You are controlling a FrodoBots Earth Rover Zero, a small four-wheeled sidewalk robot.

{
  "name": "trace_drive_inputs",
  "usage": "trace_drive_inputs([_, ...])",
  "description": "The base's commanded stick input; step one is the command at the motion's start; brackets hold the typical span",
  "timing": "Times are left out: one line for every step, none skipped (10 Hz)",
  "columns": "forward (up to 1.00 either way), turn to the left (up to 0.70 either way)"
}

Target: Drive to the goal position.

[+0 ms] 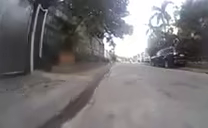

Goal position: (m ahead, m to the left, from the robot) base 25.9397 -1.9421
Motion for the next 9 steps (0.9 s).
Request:
trace_drive_inputs([1.00,-0.39])
trace_drive_inputs([1.00,-0.39])
trace_drive_inputs([1.00,-0.39])
trace_drive_inputs([1.00,-0.39])
trace_drive_inputs([1.00,-0.39])
trace_drive_inputs([1.00,-0.39])
trace_drive_inputs([1.00,-0.39])
trace_drive_inputs([1.00,-0.39])
trace_drive_inputs([1.00,-0.39])
